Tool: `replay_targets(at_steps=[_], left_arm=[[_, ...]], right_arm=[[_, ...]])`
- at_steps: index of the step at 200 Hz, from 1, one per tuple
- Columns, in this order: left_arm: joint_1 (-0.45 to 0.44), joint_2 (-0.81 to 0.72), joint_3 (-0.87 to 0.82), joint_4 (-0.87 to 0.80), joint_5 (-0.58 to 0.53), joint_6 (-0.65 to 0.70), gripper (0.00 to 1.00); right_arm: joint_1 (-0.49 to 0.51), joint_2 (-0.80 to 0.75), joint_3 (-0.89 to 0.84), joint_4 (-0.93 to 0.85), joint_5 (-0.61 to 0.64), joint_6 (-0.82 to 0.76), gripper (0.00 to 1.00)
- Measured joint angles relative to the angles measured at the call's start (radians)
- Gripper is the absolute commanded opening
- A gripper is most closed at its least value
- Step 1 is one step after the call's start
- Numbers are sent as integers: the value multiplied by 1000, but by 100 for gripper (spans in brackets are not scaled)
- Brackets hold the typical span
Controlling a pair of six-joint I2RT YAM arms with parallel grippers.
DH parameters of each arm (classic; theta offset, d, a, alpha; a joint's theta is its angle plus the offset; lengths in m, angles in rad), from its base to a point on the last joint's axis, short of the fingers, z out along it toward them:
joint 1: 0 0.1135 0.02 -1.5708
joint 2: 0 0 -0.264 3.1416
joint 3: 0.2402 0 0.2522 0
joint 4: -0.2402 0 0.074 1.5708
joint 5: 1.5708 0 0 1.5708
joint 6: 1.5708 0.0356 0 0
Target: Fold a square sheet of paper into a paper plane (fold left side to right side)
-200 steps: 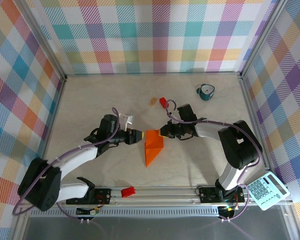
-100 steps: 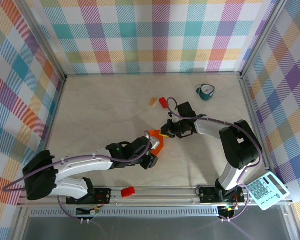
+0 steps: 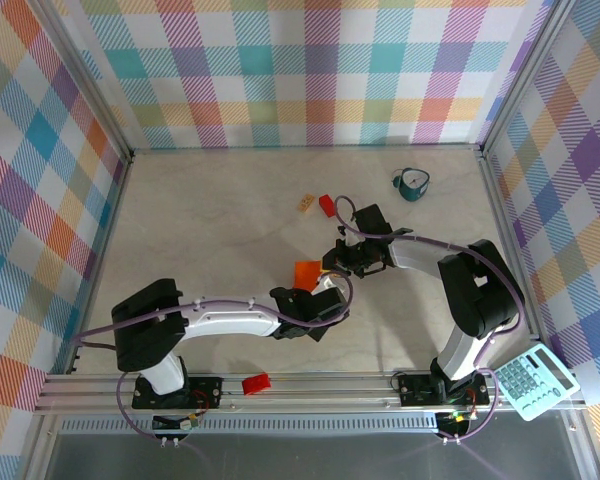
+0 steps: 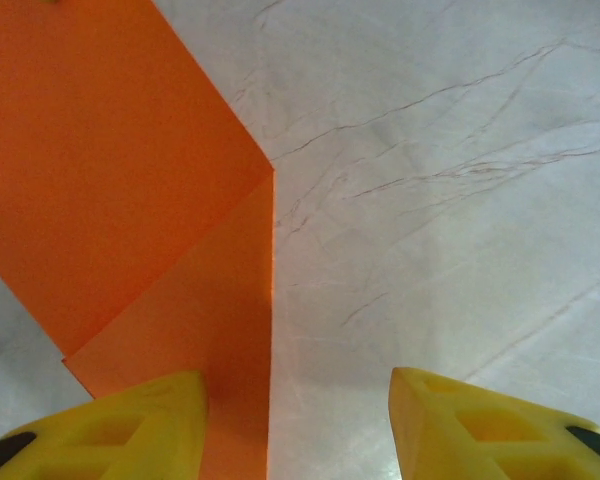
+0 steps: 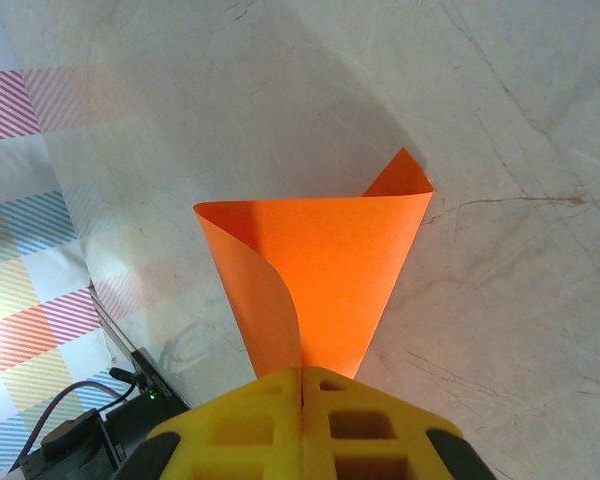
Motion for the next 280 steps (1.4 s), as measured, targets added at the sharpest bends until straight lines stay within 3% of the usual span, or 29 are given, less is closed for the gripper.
replay_targets(at_steps=[204, 280], left_arm=[[0, 45, 1, -50, -98, -101, 8], [3, 47, -1, -39, -56, -105, 0]], right_arm=[[0, 6, 0, 1, 0, 3, 8], [-25, 0, 0, -32, 64, 0, 36]])
